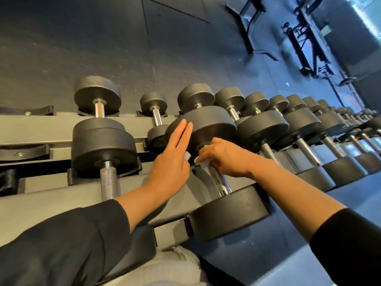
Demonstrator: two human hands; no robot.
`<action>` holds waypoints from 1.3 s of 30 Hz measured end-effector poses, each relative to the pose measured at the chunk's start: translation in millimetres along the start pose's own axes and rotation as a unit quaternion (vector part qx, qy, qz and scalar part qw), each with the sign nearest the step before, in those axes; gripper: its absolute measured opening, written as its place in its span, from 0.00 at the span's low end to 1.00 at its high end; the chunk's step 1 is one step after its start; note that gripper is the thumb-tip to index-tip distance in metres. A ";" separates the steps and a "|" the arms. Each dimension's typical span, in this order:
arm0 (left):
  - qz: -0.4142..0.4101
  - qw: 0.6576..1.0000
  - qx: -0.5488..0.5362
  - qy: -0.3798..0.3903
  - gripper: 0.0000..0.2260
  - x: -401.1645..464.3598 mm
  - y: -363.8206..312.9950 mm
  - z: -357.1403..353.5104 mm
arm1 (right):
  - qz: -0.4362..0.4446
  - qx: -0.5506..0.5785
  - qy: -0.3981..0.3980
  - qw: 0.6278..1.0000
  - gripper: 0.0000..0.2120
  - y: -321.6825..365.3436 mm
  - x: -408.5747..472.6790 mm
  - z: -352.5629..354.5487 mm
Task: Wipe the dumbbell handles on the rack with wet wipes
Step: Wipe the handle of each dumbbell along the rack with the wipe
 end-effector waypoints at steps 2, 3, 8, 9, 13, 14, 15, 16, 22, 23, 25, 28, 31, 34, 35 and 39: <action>0.001 1.000 -0.003 0.011 0.37 0.7 1.6 -0.1 | -0.025 0.027 0.008 0.999 0.19 3.5 -0.8 0.9; 0.000 1.000 -0.001 0.015 0.37 1.2 2.4 0.3 | -0.030 0.044 0.009 0.999 0.18 6.0 -1.5 1.3; -0.024 0.999 0.011 0.038 0.37 -0.1 14.2 4.1 | -0.072 0.125 0.043 0.989 0.14 19.6 -10.0 8.5; -0.027 0.999 0.015 0.041 0.37 -1.6 16.7 5.1 | -0.084 0.149 0.056 0.984 0.14 22.2 -13.3 9.1; -0.019 0.998 0.017 0.053 0.38 -8.4 20.0 6.0 | -0.132 0.227 0.105 0.959 0.13 32.3 -29.5 9.2; -0.016 0.998 0.012 0.054 0.38 -9.3 19.7 6.2 | -0.144 0.240 0.109 0.954 0.13 34.1 -31.4 9.5; -0.014 0.998 0.006 0.054 0.38 -10.2 19.3 6.4 | -0.154 0.249 0.110 0.950 0.12 35.0 -31.8 9.5; -0.013 0.998 0.000 0.054 0.37 -11.0 18.9 6.7 | -0.161 0.254 0.109 0.947 0.11 35.5 -31.4 9.6; -0.011 0.998 -0.008 0.059 0.36 -16.7 21.6 9.0 | -0.166 0.206 -0.073 0.962 0.12 27.5 -29.6 16.3; -0.011 0.998 -0.010 0.057 0.36 -16.9 20.8 8.9 | -0.172 0.188 -0.120 0.959 0.13 24.9 -27.2 19.0; -0.011 0.998 -0.012 0.054 0.36 -16.9 18.6 8.7 | -0.178 0.158 -0.163 0.957 0.15 21.8 -18.2 20.9; -0.006 0.998 -0.003 0.058 0.36 -18.3 17.6 9.1 | -0.175 0.099 -0.143 0.969 0.13 19.4 -7.2 15.1; -0.006 0.998 0.012 0.062 0.36 -20.7 16.9 9.9 | -0.197 0.117 -0.112 0.967 0.09 14.7 -16.3 10.9; -0.024 0.997 0.043 0.057 0.36 -21.1 11.0 9.0 | -0.207 0.196 -0.059 0.957 0.08 17.8 -31.7 9.7; -0.034 0.996 0.053 0.056 0.36 -20.8 8.9 7.8 | -0.206 0.218 -0.035 0.953 0.07 18.9 -34.5 9.2; -0.065 0.994 0.074 0.047 0.34 -17.6 2.0 5.7 | -0.186 0.273 0.006 0.944 0.07 16.8 -37.9 7.1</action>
Point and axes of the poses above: each hand's wrist, its own x-axis towards the middle knuckle, its own z-axis out of the back of the hand, y = z × x, the point moved 2 cm from there along x, towards the middle knuckle, and after that the axes turned 13 degrees about z, right-handed, at the moved point
